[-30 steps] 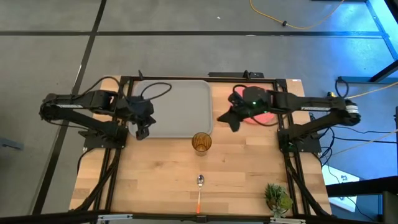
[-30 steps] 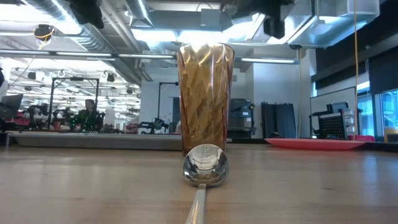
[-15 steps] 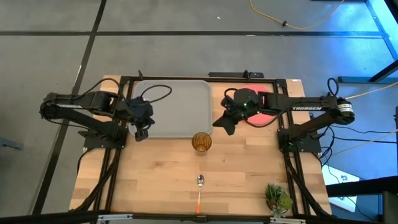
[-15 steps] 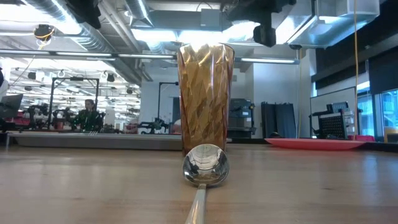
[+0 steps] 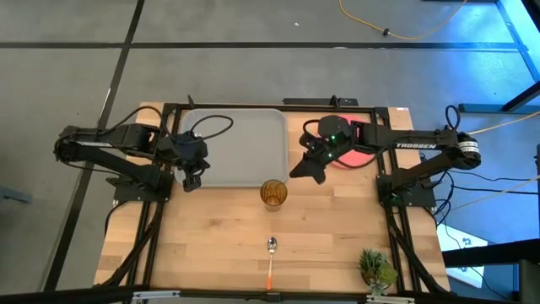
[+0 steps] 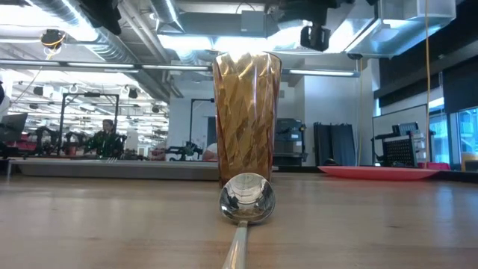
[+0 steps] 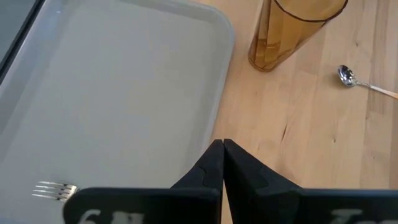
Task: Pick and place plate/cup/fork/spoon on tray
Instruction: Put the orange cup to the top of the orange fork on the gray serving tray
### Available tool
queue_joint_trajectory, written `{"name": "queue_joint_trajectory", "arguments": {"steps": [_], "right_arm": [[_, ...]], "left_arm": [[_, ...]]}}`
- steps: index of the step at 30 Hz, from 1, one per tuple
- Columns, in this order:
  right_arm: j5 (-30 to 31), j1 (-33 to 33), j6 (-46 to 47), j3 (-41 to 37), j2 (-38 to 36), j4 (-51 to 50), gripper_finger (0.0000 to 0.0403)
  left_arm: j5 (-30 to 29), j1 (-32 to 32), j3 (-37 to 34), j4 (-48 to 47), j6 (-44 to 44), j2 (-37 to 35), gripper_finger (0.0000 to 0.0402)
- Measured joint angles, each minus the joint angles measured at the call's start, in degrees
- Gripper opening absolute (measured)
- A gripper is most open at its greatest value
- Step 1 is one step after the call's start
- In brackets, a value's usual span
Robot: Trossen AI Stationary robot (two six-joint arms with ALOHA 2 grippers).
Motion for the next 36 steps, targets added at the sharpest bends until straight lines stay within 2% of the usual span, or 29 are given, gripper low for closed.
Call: {"name": "queue_joint_trajectory", "arguments": {"steps": [5, 11, 15, 21, 26, 36], "right_arm": [[-1.1, -0.34, -11.69, 4.24, 0.07, -1.78, 0.006], [9.45, -0.34, -22.12, 18.25, 1.38, -22.25, 0.006], [15.52, -0.34, -24.69, 28.81, 6.54, -36.41, 0.006], [17.06, -0.34, -23.24, 40.86, 17.99, -50.32, 0.006], [13.33, -0.33, -15.32, 45.41, 25.61, -51.66, 0.006], [11.11, 1.57, -15.23, 46.77, 34.36, -51.0, 0.006]], "left_arm": [[-0.04, 0.0, 0.0, 0.0, -0.02, 0.0, 0.0], [-0.04, 0.0, 0.0, 0.0, -0.05, 0.02, 0.0], [-0.85, 0.0, 0.0, 0.0, -0.24, 0.02, 0.0], [-2.27, 0.02, 0.0, 0.02, -0.42, 0.04, 0.0], [-2.34, 0.0, 0.0, 0.02, -0.4, 0.04, 0.0], [-2.34, 0.02, 0.0, -0.01, 2.77, 0.04, 0.0]]}}
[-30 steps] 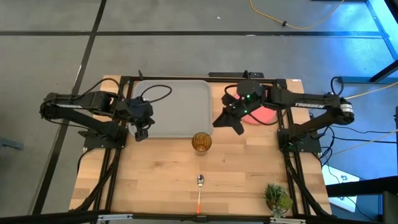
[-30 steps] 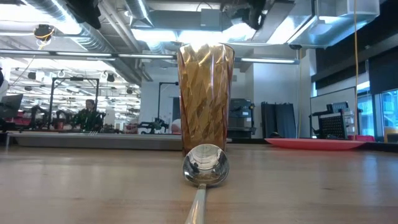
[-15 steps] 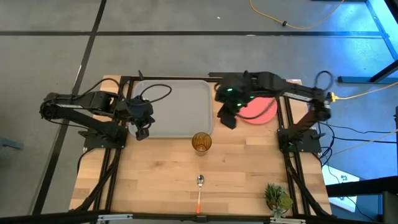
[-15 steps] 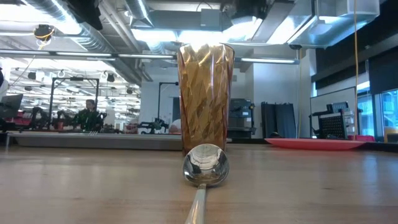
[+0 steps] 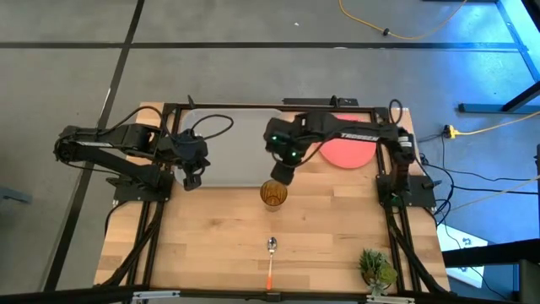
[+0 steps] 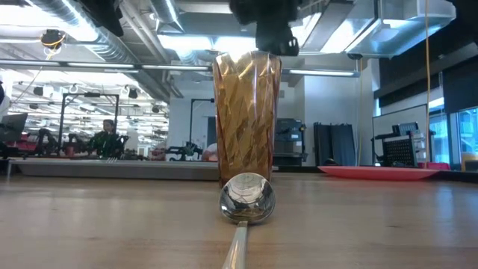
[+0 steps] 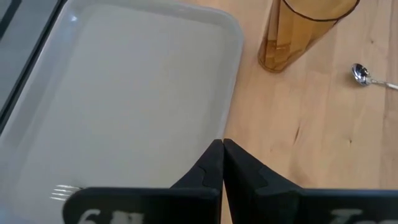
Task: Pick and place plate/cup/fork/spoon on tray
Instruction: Put the orange cup to the top of the orange fork on the gray serving tray
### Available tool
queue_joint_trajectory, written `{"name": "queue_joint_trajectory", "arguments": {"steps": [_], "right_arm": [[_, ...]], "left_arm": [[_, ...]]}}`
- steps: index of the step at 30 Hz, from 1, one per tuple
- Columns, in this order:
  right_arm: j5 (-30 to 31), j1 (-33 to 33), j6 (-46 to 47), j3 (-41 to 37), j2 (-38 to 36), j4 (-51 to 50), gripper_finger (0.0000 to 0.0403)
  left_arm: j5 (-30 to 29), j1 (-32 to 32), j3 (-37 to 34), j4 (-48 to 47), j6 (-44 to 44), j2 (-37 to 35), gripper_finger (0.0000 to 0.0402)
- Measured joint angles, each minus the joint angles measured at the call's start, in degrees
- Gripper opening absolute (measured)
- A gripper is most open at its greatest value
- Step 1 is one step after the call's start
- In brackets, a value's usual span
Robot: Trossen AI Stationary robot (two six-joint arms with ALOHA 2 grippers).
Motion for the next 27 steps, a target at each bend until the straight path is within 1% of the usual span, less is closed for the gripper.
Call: {"name": "queue_joint_trajectory", "arguments": {"steps": [6, 13, 17, 27], "right_arm": [[-0.51, 0.87, 1.09, 0.0, 2.16, 0.76, 0.006], [-0.02, 1.18, 0.78, 0.0, 2.25, 0.8, 0.006], [2.59, 1.57, -0.58, 0.0, 2.47, 0.8, 0.006], [2.97, 2.02, -1.79, 0.0, 2.93, 1.16, 0.006]], "left_arm": [[0.0, 0.0, 0.0, -0.04, 0.26, 0.0, 0.0], [0.0, 0.0, 0.0, -0.04, 0.24, 0.0, 0.0], [0.0, 0.0, 0.0, -0.04, 0.22, 0.0, 0.0], [0.02, 0.01, 0.0, -0.04, 0.22, 0.0, 0.0]]}}
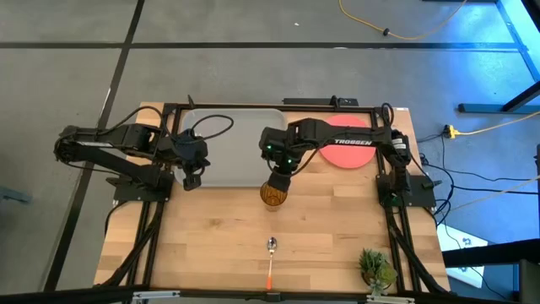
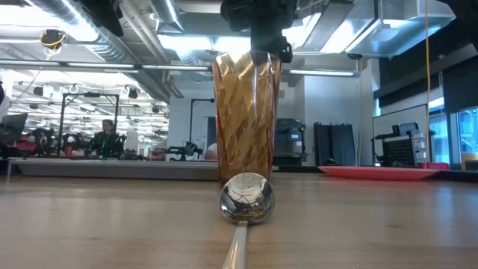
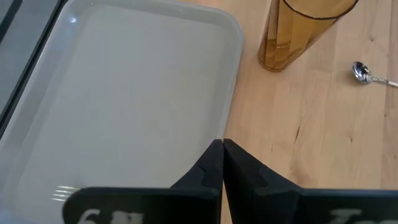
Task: Pick and place plate/cup/fork/spoon on tray
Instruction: Put the orange cup to the top of the orange fork on the gray serving tray
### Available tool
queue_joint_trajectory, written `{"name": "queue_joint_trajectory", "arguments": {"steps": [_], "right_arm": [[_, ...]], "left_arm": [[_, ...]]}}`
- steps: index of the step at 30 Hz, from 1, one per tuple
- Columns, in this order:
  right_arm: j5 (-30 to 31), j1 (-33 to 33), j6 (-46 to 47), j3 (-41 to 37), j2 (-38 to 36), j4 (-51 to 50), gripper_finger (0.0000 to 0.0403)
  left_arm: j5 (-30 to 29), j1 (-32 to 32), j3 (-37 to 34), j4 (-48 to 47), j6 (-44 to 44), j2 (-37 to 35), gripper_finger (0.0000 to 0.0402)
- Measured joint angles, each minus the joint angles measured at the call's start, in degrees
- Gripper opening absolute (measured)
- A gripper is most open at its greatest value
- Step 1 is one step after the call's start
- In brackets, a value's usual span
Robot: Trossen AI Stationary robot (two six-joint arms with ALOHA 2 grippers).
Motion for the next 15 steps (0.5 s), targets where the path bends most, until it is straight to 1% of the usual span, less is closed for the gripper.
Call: {"name": "queue_joint_trajectory", "arguments": {"steps": [15], "right_arm": [[0.02, 0.54, -3.63, -0.07, 5.29, 0.06, 0.006]], "left_arm": [[0.0, 0.01, -0.02, -1.44, 0.0, 0.0, 0.0]]}}
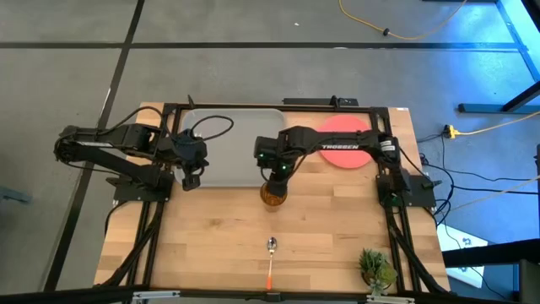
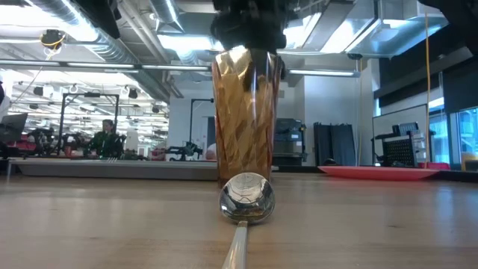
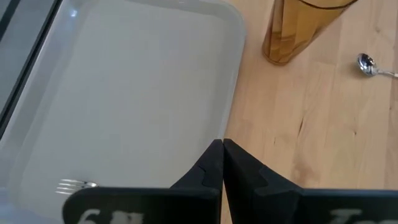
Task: Pick and place plate/cup/fork/spoon on tray
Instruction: Put the orange cup to the top of the orange fork on the gray serving tray
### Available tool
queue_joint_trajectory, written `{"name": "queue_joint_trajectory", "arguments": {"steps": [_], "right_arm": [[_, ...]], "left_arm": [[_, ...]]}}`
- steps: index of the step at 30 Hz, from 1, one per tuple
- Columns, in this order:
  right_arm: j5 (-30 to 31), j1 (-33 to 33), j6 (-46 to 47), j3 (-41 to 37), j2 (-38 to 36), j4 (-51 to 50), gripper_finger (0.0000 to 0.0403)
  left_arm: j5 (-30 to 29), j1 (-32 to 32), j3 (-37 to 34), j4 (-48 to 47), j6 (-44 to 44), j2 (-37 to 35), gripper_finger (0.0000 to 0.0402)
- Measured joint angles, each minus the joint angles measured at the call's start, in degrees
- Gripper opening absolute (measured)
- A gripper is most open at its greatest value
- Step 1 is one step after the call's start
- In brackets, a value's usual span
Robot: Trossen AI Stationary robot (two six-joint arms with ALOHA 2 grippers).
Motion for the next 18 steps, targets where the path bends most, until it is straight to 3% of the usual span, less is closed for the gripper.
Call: {"name": "queue_joint_trajectory", "arguments": {"steps": [4, 10, 18], "right_arm": [[0.02, 0.0, -0.78, 0.0, 1.66, -0.12, 0.0057], [0.26, 0.04, -1.04, 0.5, 1.64, -1.23, 0.0013], [4.41, -0.71, -2.42, 11.97, 1.45, -13.1, 0.001]], "left_arm": [[0.0, 0.0, 0.0, 0.0, -0.02, 0.0, 0.0], [0.0, 0.0, 0.0, 0.01, -0.02, 0.0, 0.0], [-0.02, 0.0, 0.0, 0.04, -0.02, 0.0, 0.0]]}}
